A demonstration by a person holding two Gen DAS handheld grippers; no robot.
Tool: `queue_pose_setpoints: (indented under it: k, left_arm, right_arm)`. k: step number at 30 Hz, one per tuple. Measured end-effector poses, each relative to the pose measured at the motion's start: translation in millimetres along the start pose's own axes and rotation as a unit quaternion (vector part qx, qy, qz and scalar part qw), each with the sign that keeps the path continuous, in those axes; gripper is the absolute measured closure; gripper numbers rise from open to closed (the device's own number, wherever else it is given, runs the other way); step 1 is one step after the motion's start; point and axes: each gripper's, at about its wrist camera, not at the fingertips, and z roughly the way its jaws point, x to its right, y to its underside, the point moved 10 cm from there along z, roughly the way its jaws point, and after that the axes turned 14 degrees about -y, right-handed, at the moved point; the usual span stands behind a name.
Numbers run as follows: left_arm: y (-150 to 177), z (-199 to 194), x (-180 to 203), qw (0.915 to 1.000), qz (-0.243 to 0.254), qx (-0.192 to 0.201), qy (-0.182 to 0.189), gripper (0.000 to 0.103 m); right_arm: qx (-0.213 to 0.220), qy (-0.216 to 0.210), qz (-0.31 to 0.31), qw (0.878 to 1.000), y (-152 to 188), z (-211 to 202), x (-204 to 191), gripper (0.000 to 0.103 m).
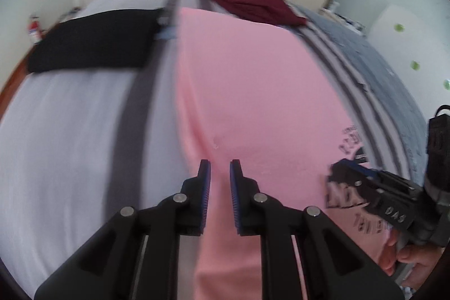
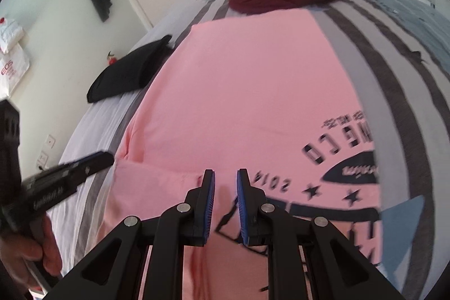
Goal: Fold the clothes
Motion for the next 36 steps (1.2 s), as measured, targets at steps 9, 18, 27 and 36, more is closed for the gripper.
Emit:
queue_pose_setpoints:
  k: [9, 18, 27, 36]
  left_arm:
    - [14, 38, -3, 0.9964, 0.039, -0.056, -0.050, 0.101]
    - [22, 30, -35, 0.9961, -0.004, -0.030, -0.082, 0.101]
    - [14, 13, -56, 0.9966, -0.052, -0.008, -0.064, 0.101]
    - [-9, 35, -13, 0.9981, 0.012, -0.011, -0.060, 0.101]
  right_arm:
    - [0.003, 0.014, 0.005, 1.000, -3, -4, 9, 0.089]
    - [-0.004, 0.030, 0.013, 0.999, 4, 0, 23, 0.089]
    - [-0.011, 0.032, 0.000, 0.999, 4, 3, 30, 0.089]
    - [0.000, 0.032, 0.000, 0.999, -7, -1, 31, 0.089]
